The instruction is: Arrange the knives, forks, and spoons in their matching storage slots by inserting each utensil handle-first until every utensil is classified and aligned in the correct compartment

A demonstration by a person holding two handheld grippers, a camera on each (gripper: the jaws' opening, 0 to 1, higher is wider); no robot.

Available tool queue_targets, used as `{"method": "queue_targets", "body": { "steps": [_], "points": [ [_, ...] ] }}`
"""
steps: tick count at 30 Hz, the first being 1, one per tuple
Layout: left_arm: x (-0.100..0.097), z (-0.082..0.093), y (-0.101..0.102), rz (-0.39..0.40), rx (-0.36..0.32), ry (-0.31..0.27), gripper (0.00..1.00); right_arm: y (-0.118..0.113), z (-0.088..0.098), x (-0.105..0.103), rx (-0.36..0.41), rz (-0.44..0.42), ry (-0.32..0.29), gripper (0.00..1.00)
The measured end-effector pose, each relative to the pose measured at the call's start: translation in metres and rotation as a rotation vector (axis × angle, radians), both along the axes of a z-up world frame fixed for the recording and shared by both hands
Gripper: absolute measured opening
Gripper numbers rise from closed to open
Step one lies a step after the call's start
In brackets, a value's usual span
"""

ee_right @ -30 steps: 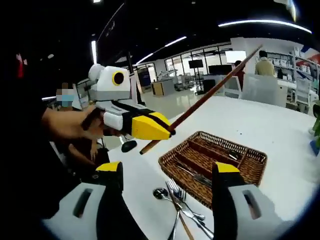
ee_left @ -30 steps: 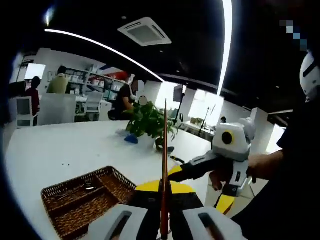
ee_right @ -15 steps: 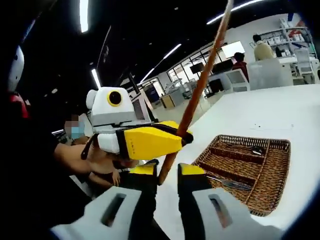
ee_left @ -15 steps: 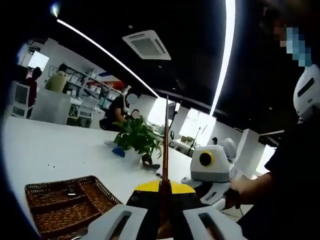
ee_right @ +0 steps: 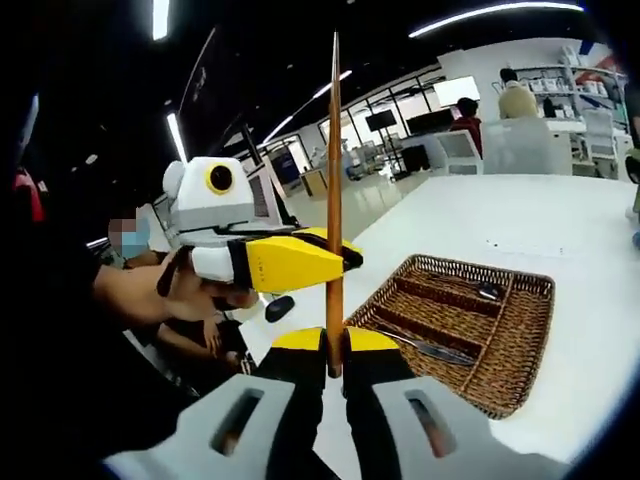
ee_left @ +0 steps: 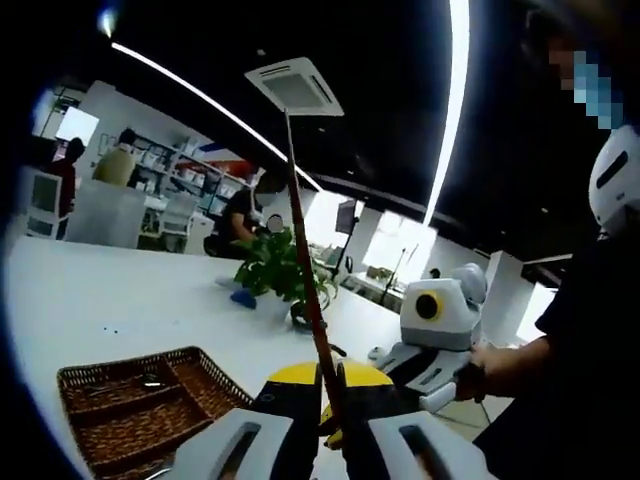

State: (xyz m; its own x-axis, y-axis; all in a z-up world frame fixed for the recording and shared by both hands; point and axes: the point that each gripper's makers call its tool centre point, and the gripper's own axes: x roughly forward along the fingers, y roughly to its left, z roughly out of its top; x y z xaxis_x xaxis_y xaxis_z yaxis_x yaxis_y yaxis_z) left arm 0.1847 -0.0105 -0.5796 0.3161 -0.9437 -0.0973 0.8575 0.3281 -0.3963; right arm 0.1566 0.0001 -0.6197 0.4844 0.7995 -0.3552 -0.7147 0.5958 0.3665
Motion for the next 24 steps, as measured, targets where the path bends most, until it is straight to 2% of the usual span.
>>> {"method": "queue_targets", "body": {
  "steps": [3, 8, 11, 14, 17, 21, 24],
  "points": [
    [-0.001, -0.001, 0.004, 0.002, 0.000, 0.012, 0.05, -0.003, 0.003, -0.002, 0.001, -0.003, -0.009, 0.04],
    [-0.003, 0.001, 0.004, -0.005, -0.015, 0.043, 0.06, -0.006, 0.010, -0.003, -0.039, -0.010, -0.067, 0.03],
    [-0.005, 0.002, 0.003, -0.019, -0.020, 0.053, 0.08, -0.008, 0.012, -0.004, -0.022, -0.011, -0.030, 0.03],
    [-0.011, 0.002, -0.001, -0.039, 0.034, -0.029, 0.10, -0.011, 0.010, -0.006, -0.042, -0.012, -0.025, 0.03],
    [-0.015, 0.000, 0.000, -0.056, 0.087, -0.060, 0.14, -0.018, 0.010, -0.004, -0.060, -0.031, -0.016, 0.03],
    [-0.009, 0.002, 0.011, -0.026, 0.136, -0.105, 0.23, -0.031, 0.014, 0.003, -0.084, -0.084, -0.004, 0.03],
    [0.004, -0.002, 0.028, 0.034, 0.234, -0.183, 0.35, -0.043, 0.014, 0.013, -0.121, -0.139, -0.013, 0.03]
  ]
}}
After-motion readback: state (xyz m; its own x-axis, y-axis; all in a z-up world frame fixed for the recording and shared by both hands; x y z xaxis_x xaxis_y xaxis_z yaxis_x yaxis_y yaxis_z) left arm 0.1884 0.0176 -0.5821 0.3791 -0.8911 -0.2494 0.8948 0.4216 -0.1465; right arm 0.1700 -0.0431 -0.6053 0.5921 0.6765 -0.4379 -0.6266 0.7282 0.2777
